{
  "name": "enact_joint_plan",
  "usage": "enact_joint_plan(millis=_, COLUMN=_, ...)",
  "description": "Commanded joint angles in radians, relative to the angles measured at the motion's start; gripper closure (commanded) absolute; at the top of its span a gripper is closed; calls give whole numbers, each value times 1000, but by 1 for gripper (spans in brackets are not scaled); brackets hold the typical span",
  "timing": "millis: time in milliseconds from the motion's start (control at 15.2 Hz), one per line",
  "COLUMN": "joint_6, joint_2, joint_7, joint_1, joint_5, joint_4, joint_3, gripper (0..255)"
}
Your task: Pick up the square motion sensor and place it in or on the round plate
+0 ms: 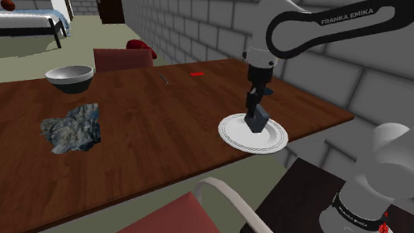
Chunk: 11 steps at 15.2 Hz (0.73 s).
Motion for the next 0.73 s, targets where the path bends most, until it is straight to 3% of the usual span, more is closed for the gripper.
enact_joint_plan(millis=0, joint_6=30, joint_2=9, joint_7=-1, joint_1=0, joint_5=0, joint_4=-20, joint_3=1, gripper=255)
enact_joint_plan(millis=660, joint_6=55, joint_2=15, joint_7=-2, joint_1=0, joint_5=1, joint_4=-40, joint_3=1, gripper=255)
